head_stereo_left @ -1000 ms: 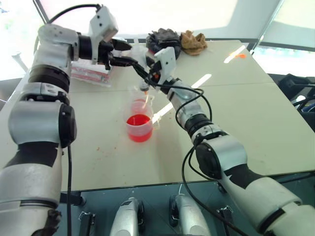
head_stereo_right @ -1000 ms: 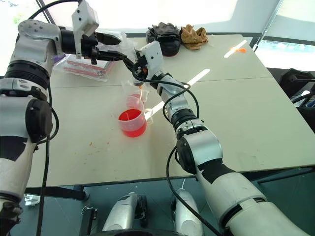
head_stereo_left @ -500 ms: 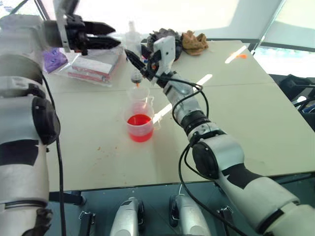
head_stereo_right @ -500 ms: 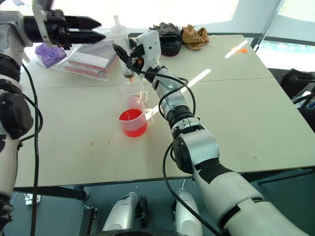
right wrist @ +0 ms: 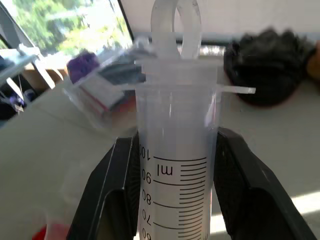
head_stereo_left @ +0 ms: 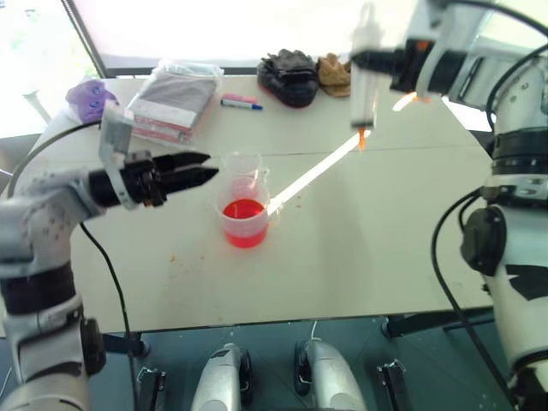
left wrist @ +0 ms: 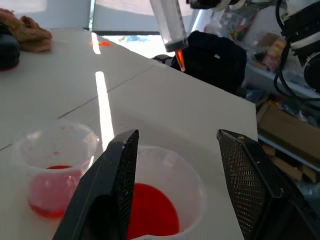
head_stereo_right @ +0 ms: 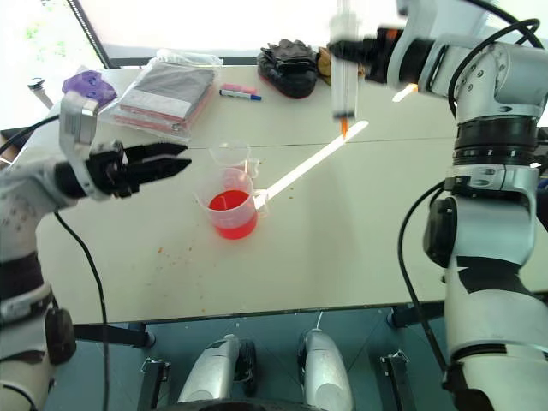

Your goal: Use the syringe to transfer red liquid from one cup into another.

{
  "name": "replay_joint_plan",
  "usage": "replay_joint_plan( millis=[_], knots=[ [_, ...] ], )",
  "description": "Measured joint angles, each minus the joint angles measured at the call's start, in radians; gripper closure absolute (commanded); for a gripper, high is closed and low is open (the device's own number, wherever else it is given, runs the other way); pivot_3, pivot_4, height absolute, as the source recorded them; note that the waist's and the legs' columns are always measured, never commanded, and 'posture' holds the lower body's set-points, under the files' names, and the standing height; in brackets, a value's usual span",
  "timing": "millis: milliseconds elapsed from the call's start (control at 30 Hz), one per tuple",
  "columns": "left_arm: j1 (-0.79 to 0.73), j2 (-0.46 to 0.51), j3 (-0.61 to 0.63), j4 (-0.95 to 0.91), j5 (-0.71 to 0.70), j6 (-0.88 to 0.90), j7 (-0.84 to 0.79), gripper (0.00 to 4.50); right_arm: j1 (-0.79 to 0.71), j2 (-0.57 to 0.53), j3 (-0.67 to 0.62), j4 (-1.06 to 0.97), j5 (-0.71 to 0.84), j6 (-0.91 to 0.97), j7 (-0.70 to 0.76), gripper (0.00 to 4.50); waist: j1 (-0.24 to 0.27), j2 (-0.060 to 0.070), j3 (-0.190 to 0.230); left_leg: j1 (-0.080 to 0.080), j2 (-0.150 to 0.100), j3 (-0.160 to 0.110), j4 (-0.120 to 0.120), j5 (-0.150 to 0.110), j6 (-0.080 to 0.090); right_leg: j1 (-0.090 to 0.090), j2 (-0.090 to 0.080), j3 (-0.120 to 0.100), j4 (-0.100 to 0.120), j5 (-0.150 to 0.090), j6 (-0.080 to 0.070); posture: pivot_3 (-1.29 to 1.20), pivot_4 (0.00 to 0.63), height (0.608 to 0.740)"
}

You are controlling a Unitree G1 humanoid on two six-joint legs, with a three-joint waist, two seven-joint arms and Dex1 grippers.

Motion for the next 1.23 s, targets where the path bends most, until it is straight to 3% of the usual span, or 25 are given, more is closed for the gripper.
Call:
replay_joint_plan(
  millis=[133, 333, 533, 867, 967, 1100, 1233],
  knots=[
    [0.1, -0.011, 0.0, -0.158, -0.037, -0.01, 0.103, 1.92, 0.147, -0.009, 0.098, 0.006, 0.0, 0.153, 0.057, 3.04, 0.005, 0.001, 0.0, 0.005, 0.0, 0.0, -0.001, 0.002, -0.002, 0.003, 0.002, 0.0, 0.002, -0.001, -0.001, 0.0, 0.15, 0.74],
    [0.128, -0.055, -0.023, -0.187, -0.074, -0.038, 0.229, 1.92, 0.256, 0.066, 0.132, 0.06, -0.055, 0.102, 0.026, 3.04, 0.012, 0.001, 0.0, 0.004, 0.0, 0.002, 0.0, 0.002, -0.003, 0.003, 0.002, 0.001, 0.001, 0.0, -0.001, 0.0, 0.15, 0.74],
    [0.177, -0.055, -0.024, -0.209, -0.132, -0.04, 0.309, 1.92, 0.274, 0.1, 0.112, 0.156, -0.111, -0.006, -0.021, 0.07, 0.027, 0.001, 0.0, 0.004, 0.0, 0.002, 0.0, 0.002, -0.003, 0.003, 0.002, 0.001, 0.001, 0.0, -0.001, 0.0, 0.15, 0.74],
    [0.23, -0.032, -0.024, -0.226, -0.197, -0.049, 0.388, 1.92, 0.278, 0.075, 0.101, 0.128, -0.133, -0.044, 0.018, 0.02, 0.031, 0.001, -0.001, 0.003, 0.0, 0.002, 0.0, 0.002, -0.003, 0.002, 0.002, 0.001, 0.0, 0.0, -0.001, 0.0, 0.15, 0.74],
    [0.262, -0.009, -0.017, -0.225, -0.218, -0.049, 0.403, 1.92, 0.292, -0.001, 0.064, -0.031, -0.086, -0.002, 0.08, 0.02, 0.032, 0.001, 0.0, 0.001, 0.0, 0.002, 0.0, 0.002, -0.003, 0.0, 0.002, 0.001, 0.0, -0.001, -0.001, 0.0, 0.15, 0.74],
    [0.275, 0.003, -0.016, -0.221, -0.237, -0.056, 0.418, 1.92, 0.337, -0.034, -0.082, -0.356, 0.058, 0.112, 0.109, 0.02, 0.033, 0.0, -0.001, 0.001, 0.001, 0.001, 0.0, 0.002, -0.003, 0.0, 0.003, 0.0, 0.0, -0.001, -0.001, 0.0, 0.15, 0.74],
    [0.275, 0.022, -0.021, -0.199, -0.242, -0.07, 0.421, 1.92, 0.532, -0.03, -0.156, -0.651, 0.114, 0.057, 0.085, 0.02, 0.038, -0.001, -0.002, 0.001, 0.0, 0.0, 0.0, 0.002, -0.003, 0.001, 0.002, 0.0, -0.001, -0.001, -0.001, 0.0, 0.15, 0.74]
  ],
)
